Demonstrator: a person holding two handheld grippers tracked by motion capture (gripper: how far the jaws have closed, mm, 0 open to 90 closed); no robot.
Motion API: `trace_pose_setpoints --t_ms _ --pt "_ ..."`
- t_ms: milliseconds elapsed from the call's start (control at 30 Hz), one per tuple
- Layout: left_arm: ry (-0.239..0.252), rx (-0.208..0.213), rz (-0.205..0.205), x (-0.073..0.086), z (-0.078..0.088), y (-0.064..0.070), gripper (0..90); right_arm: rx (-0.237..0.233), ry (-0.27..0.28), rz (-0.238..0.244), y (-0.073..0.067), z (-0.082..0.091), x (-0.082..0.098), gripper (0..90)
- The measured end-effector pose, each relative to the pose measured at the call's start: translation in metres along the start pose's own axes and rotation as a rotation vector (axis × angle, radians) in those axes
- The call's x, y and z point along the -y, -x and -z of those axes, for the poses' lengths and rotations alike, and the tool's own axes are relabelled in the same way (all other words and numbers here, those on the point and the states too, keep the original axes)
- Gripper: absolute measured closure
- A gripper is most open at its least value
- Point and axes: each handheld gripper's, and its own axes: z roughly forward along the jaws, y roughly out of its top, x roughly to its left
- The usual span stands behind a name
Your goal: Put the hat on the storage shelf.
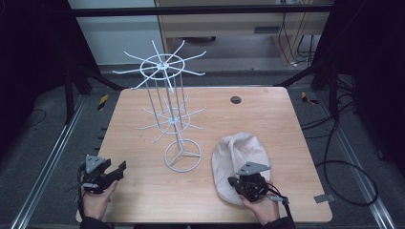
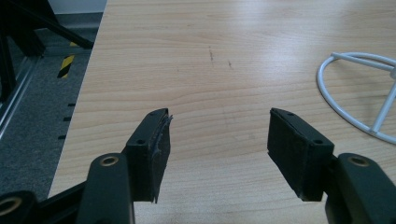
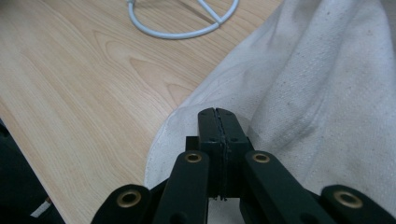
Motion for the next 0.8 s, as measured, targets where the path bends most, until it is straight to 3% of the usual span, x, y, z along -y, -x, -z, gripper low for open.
trace_pose_setpoints --t_ms 800 --pt "-0.013 -0.003 0.003 0.001 -0.001 -0.001 37.6 0.117 0.009 -0.073 0.035 0.032 0.023 90.0"
